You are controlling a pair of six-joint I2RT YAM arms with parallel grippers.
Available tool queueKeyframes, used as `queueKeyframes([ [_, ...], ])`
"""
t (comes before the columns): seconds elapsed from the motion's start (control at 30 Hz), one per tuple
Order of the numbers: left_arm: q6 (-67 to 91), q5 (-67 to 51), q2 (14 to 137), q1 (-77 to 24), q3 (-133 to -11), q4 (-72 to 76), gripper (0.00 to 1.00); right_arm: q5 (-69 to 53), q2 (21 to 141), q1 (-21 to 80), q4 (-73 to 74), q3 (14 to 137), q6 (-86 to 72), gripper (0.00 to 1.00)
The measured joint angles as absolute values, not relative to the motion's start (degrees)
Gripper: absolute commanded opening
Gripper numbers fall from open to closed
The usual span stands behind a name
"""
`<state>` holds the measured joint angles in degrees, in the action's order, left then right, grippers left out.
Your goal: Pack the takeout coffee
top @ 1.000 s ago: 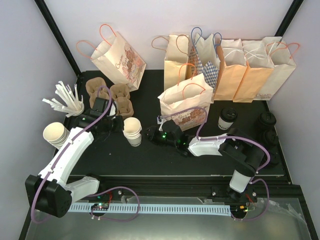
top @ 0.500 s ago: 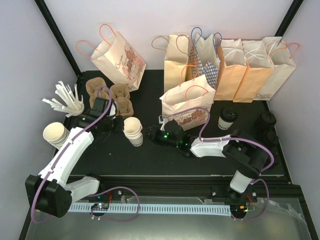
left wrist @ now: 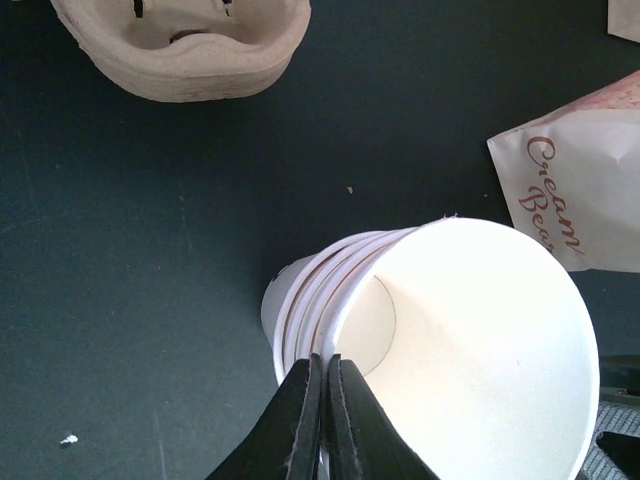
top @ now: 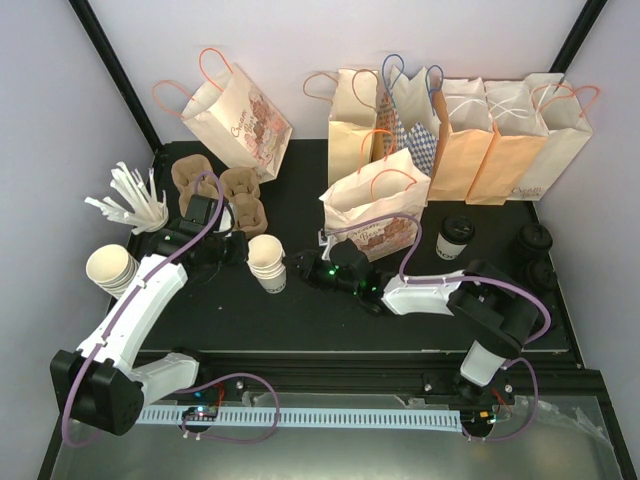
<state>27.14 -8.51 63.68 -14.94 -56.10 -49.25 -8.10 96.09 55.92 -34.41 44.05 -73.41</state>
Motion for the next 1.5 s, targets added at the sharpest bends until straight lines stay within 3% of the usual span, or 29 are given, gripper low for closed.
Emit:
queueKeyframes([
  [0.7, 25.52, -7.92, 55.20, -14.70, -68.16, -53.76, 0.08, -8.38, 95.04, 55.92, -28.64, 46.28, -69.89, 0.38],
  [0.9, 23.86, -5.50, 48.45, -14.70, -73.80, -53.19, 0.07, -5.17, 85.23, 56.03, -22.31, 46.28, -64.95, 0.40],
  [1.07, 22.22, -10.63, 44.97, -14.70, -74.26, -51.07, 0.02, -1.26, 75.33, 56.23, -16.03, 46.13, -60.71, 0.42],
  [1.37, 23.79, -29.78, 45.98, -16.14, -62.37, -41.69, 0.01, 9.30, 57.63, 56.23, 0.34, 42.24, -53.98, 0.47],
  [1.5, 25.54, -31.46, 46.26, -21.39, -56.36, -37.04, 0.02, 14.63, 49.89, 56.10, 8.51, 39.75, -51.72, 0.48],
])
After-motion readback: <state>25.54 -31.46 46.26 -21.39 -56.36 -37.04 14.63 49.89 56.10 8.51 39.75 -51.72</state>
